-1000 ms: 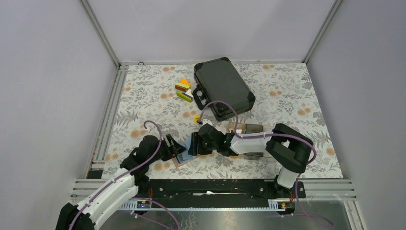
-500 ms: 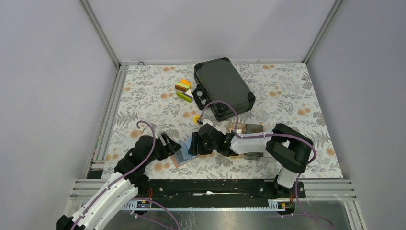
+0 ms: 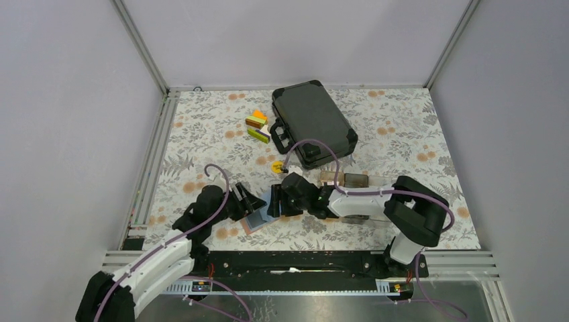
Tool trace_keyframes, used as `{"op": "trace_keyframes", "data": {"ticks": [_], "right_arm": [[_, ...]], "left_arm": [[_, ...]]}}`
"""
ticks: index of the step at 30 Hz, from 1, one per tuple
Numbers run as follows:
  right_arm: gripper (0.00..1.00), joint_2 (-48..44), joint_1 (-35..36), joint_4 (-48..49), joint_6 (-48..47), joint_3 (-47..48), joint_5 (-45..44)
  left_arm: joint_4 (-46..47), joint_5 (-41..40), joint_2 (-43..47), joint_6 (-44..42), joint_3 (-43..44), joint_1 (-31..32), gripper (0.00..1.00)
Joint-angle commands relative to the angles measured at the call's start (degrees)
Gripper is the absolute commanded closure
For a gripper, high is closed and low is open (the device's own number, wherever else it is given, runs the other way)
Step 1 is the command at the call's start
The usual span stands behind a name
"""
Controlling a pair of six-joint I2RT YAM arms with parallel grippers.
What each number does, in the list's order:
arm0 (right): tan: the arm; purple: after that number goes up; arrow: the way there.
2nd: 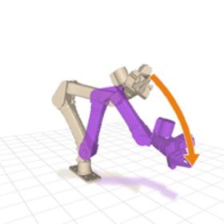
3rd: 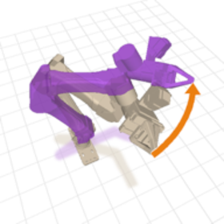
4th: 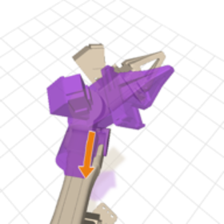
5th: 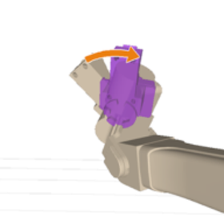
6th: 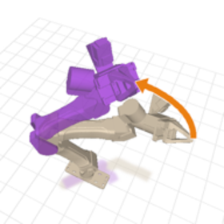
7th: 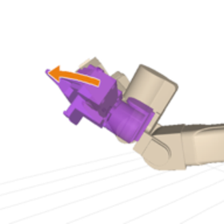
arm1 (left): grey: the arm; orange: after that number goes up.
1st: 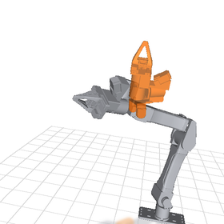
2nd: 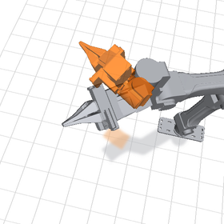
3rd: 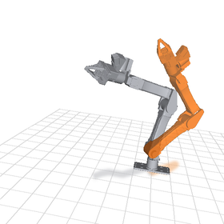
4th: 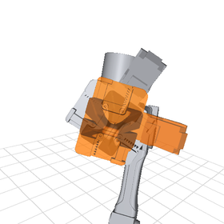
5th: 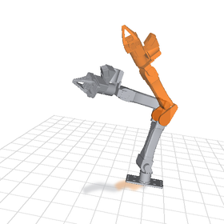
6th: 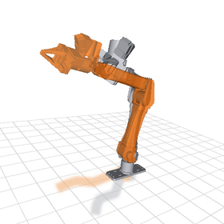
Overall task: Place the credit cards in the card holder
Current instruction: Pick up the credit card from the storage box.
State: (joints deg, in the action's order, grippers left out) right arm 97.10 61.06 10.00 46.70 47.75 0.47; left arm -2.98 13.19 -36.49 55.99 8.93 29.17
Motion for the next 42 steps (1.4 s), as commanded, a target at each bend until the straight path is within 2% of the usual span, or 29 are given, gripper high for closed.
{"op": "trace_keyframes", "data": {"ticks": [1, 11, 17, 21, 25, 28, 34, 37, 42], "right_arm": [[0.32, -7.8, 0.0, -6.3, -2.5, -0.2, -6.3], [0.23, -22.5, -1.9, -21.2, -6.0, -2.1, -16.5], [0.20, -32.0, -11.1, -28.0, -9.8, -4.7, -14.0], [0.16, -34.8, -16.2, -34.6, -13.8, -2.6, -14.5], [0.13, -36.2, -20.2, -39.6, -15.4, -1.4, -16.2], [0.14, -37.4, -25.2, -42.0, -16.0, -2.0, -15.9], [0.16, -41.4, -35.2, -44.7, -17.2, -4.0, -15.1], [0.23, -41.1, -40.7, -44.4, -17.4, -5.8, -11.7], [0.33, -39.6, -43.4, -42.7, -16.5, -8.4, -7.9]], "left_arm": [[16.9, 5.2, -6.3, 1.2, -0.4, -0.3, 0.36], [33.5, 7.8, -21.1, 2.1, 0.4, -0.2, 0.36], [39.5, 8.6, -31.1, 2.0, 3.8, 1.4, 0.35], [44.8, 10.0, -39.1, 3.2, 4.8, 3.0, 0.35], [48.0, 11.1, -41.4, 4.4, 4.8, 3.0, 0.34], [42.5, 9.9, -38.3, 1.6, 6.4, 3.0, 0.32], [16.0, 1.0, -25.7, -9.9, 13.9, 2.4, 0.23], [6.7, 0.7, -21.2, -12.3, 16.9, -0.4, 0.19], [-7.0, 4.0, -16.2, -14.4, 21.0, -5.7, 0.16]]}}
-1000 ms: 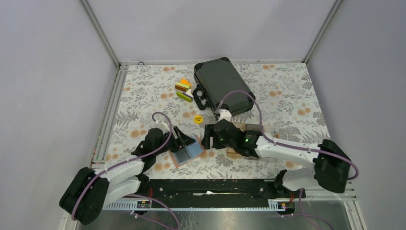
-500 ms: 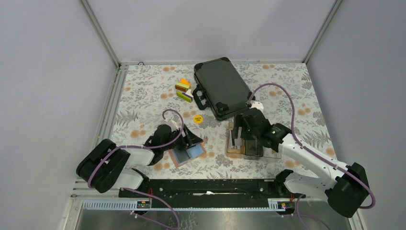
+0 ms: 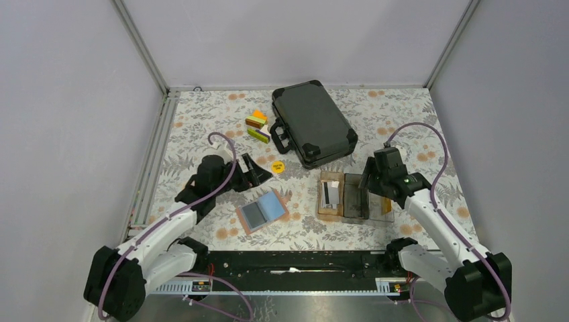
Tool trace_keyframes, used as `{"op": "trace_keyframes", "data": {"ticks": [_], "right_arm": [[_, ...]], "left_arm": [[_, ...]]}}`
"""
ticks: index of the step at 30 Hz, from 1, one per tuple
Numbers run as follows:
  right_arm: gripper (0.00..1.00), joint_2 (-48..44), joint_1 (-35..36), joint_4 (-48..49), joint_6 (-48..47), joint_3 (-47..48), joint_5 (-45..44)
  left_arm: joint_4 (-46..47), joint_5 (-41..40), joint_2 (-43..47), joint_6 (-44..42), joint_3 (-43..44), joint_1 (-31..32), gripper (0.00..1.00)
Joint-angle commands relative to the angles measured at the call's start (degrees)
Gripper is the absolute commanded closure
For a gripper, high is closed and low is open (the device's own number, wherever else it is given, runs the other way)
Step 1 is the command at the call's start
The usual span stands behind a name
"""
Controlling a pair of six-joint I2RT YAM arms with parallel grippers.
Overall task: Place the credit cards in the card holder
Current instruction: Pick up the credit card from the storage box.
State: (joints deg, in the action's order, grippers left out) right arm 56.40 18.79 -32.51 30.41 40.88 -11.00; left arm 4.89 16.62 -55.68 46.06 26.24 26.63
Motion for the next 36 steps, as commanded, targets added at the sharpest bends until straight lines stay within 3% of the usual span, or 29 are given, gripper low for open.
{"op": "trace_keyframes", "data": {"ticks": [1, 6, 11, 18, 23, 30, 36], "right_arm": [[0.34, 1.3, -1.5, -0.2, 0.1, -1.9, 3.0], [0.37, 1.7, -4.4, 1.9, 1.1, -4.7, 1.7], [0.36, -1.7, -9.1, 2.1, 1.7, -5.3, 1.0], [0.37, -3.8, -13.6, 1.0, 2.9, -5.6, -1.9], [0.44, -2.8, -16.2, 0.0, 3.7, -4.8, -5.1], [0.51, 1.5, -17.1, -0.2, 3.0, -4.1, -3.8], [0.50, 4.3, -17.1, -0.3, 2.4, -3.6, -1.9]], "left_arm": [[-17.1, 1.4, 3.8, -5.1, 4.6, -4.0, 0.16], [-27.9, 4.5, 8.4, -11.0, 10.5, -9.7, 0.13], [-36.0, 2.2, 10.4, -18.3, 17.0, -13.5, 0.10], [-36.9, 0.1, 9.9, -22.8, 17.8, -15.8, 0.08], [-38.1, -0.9, 10.5, -24.5, 18.1, -15.3, 0.07], [-38.6, -2.3, 11.1, -24.7, 18.2, -13.5, 0.06], [-38.5, -2.4, 11.1, -24.5, 18.4, -13.1, 0.06]]}}
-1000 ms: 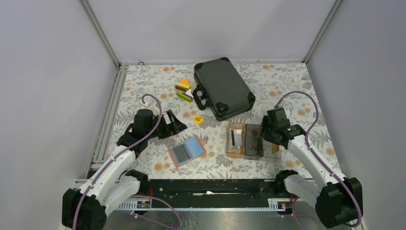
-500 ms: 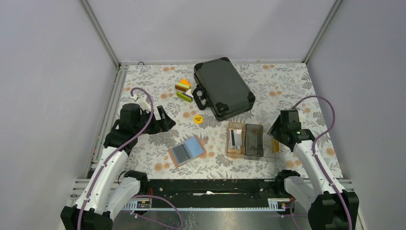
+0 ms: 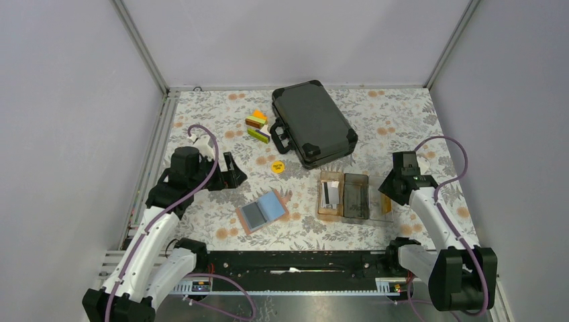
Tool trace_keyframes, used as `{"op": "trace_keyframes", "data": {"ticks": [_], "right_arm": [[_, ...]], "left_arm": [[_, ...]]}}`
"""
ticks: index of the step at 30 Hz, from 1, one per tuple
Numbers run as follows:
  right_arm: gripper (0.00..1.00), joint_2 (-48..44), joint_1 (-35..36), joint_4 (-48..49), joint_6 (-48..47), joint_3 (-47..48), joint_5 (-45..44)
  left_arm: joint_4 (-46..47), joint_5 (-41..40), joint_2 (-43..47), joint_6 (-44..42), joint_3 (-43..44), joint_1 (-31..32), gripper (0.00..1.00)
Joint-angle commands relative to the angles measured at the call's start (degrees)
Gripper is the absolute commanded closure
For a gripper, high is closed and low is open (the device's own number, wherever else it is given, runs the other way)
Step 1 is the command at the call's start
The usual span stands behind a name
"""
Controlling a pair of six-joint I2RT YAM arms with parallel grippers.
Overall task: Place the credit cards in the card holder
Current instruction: Pick up the credit card from the storage box.
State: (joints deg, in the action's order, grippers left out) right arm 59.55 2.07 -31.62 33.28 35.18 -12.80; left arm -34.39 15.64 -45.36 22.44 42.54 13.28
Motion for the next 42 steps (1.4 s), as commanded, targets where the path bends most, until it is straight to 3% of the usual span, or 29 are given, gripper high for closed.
{"op": "trace_keyframes", "data": {"ticks": [1, 25, 42], "right_arm": [[0.51, 1.4, -0.4, -1.2, -0.5, 2.2, 0.0], [0.67, 0.3, -0.3, -0.9, -0.2, 1.0, 4.6], [0.62, 0.7, 0.6, -2.9, 1.1, 1.7, 4.8]], "left_arm": [[0.8, -1.6, 0.7, -0.9, 2.1, 0.3, 0.06], [2.2, -0.3, 0.3, 0.0, 2.0, 0.3, 0.05], [2.9, 0.7, 0.5, 0.5, 1.5, 0.3, 0.04]]}}
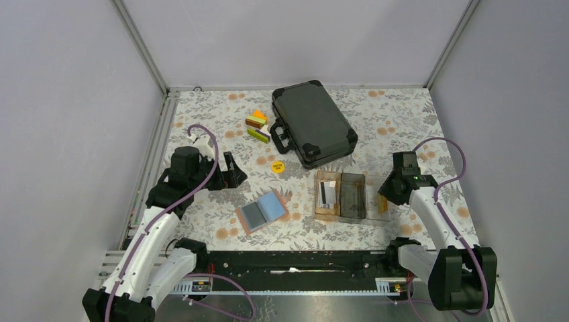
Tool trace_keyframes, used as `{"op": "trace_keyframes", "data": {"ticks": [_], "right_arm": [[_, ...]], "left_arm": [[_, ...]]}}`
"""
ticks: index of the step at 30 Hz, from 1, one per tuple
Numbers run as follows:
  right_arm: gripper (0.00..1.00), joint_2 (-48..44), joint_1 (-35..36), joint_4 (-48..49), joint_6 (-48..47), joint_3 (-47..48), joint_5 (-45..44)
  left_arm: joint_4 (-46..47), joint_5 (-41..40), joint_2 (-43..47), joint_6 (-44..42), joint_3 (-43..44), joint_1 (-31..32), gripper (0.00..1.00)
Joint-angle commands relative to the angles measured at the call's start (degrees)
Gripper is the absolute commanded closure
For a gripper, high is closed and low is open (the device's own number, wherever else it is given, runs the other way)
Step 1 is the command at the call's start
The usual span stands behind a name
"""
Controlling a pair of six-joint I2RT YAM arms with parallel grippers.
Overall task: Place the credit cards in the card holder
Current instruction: Pick up the credit card from the storage box.
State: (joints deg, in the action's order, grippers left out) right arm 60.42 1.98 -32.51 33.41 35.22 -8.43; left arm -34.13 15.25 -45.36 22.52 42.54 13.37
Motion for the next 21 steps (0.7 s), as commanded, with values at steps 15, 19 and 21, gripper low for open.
{"op": "trace_keyframes", "data": {"ticks": [15, 19, 21], "right_arm": [[0.68, 0.2, 2.8, -2.9, 1.8, 2.1, -0.3], [0.70, 1.5, 3.0, -2.5, 1.4, 1.9, 0.1], [0.71, 2.4, 3.1, -2.2, 1.0, 1.9, 0.6]], "left_arm": [[3.0, 1.5, 0.8, 0.6, 1.3, 0.4, 0.04], [2.9, 1.4, 0.8, 0.6, 1.2, 0.4, 0.03], [3.0, 1.4, 0.7, 0.6, 1.2, 0.4, 0.03]]}}
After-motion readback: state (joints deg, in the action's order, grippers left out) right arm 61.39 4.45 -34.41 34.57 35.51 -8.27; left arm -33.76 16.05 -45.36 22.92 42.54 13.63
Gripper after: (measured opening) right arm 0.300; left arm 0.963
